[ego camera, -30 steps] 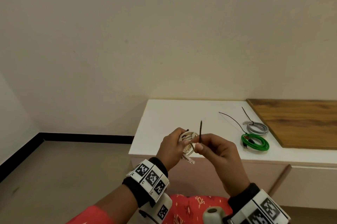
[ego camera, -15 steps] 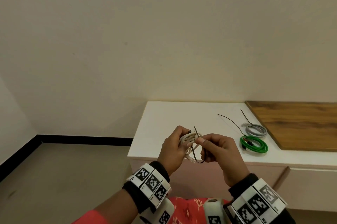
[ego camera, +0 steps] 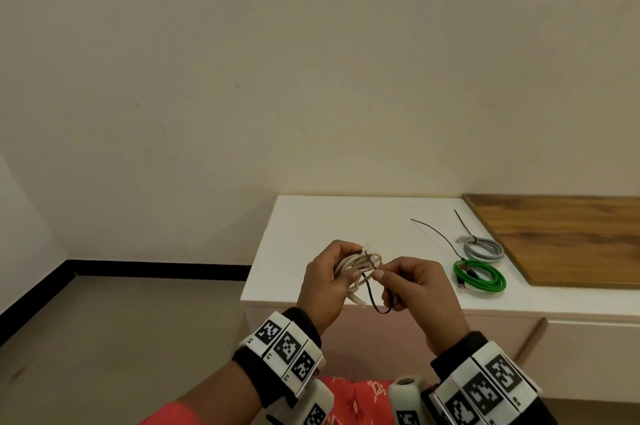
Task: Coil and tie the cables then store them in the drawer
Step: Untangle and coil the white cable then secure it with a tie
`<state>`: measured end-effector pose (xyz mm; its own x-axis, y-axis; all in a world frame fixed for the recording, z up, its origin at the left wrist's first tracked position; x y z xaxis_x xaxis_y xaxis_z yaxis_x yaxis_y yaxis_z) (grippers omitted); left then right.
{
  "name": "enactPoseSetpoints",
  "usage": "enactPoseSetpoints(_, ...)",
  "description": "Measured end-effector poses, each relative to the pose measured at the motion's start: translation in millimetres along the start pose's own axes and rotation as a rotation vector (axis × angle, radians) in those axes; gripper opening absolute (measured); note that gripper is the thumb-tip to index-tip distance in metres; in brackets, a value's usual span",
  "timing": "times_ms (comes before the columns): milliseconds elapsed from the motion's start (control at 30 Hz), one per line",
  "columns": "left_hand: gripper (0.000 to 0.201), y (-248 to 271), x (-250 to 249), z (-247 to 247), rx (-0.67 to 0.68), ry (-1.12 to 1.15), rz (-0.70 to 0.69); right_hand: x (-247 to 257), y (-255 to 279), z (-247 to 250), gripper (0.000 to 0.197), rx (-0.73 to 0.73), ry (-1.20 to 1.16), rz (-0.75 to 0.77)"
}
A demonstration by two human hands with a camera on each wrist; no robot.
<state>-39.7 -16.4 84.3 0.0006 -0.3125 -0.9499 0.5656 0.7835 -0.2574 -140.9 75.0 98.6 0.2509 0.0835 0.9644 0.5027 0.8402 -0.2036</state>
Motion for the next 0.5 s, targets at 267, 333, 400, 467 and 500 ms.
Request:
enactPoseSetpoints(267, 0.035, 1.1, -1.6, -0.9, -0.002, 0.076, 0.022, 3.5, 0.6, -0.2, 0.018, -0.003, 0.099, 0.046)
enactPoseSetpoints(333, 0.034, 1.1, -2.6, -1.3, 0.004, 0.075, 0.022, 4.0, 0.3, -1.0, 0.019, -0.001, 0.129, 0.055)
enactPoseSetpoints(400, 0.033, 1.4, -3.5, -1.5, 0.012, 0.078, 0.022, 4.4, 0.0, -1.5, 0.02, -0.003, 0.146, 0.061)
enactPoseSetpoints(467, 0.032, 1.7, -4.2, -1.6, 0.014, 0.081, 0.021, 4.7, -0.1, -1.1, 0.02, -0.012, 0.151, 0.066)
enactPoseSetpoints(500, 0.032, 1.8, -4.6, -1.6, 0.014, 0.08, 0.02, 4.8, 0.1, -0.7, 0.019, -0.017, 0.154, 0.067)
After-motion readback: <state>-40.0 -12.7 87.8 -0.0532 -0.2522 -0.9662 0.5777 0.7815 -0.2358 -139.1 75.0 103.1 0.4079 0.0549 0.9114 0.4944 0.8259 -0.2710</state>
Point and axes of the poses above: each hand's wrist, its own y-axis away from the middle knuckle, its own z-axis out of the back of the hand, x = y × z, the point moved 7 cm from there along -y, towards the middle knuckle, and after that the axes turned 4 degrees about z, right-handed, at the moved point
